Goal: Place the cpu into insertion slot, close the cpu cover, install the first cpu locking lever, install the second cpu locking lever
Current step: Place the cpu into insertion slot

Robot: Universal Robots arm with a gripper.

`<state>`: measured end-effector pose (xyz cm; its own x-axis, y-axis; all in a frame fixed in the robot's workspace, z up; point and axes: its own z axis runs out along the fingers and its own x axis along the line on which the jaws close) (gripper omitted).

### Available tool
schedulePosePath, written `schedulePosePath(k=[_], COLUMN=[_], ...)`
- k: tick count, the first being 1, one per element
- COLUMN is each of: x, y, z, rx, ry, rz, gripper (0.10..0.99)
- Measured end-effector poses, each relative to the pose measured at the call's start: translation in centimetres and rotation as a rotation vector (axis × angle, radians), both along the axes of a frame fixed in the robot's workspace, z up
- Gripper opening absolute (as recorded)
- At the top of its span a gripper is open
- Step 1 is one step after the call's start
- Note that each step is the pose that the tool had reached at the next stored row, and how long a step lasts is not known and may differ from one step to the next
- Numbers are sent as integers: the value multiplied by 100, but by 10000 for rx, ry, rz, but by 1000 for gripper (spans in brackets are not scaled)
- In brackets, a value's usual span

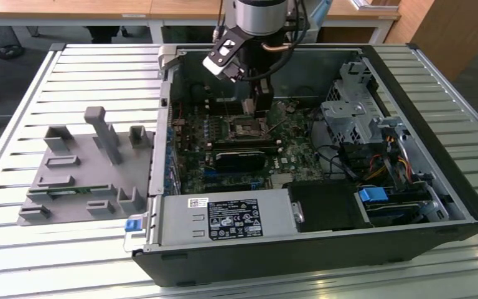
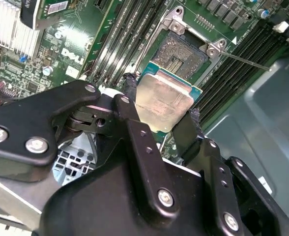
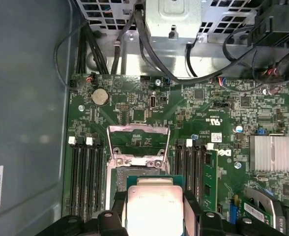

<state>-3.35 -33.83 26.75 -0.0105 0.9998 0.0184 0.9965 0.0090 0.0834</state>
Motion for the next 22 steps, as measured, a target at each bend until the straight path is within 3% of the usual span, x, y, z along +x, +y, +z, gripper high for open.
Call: schedulePosePath(k=[14, 22], x=[-19, -35], y=[14, 69], z=[-198, -309], rx=[-31, -31], ry=[0, 0], rz=[-1, -11], gripper=[545, 545])
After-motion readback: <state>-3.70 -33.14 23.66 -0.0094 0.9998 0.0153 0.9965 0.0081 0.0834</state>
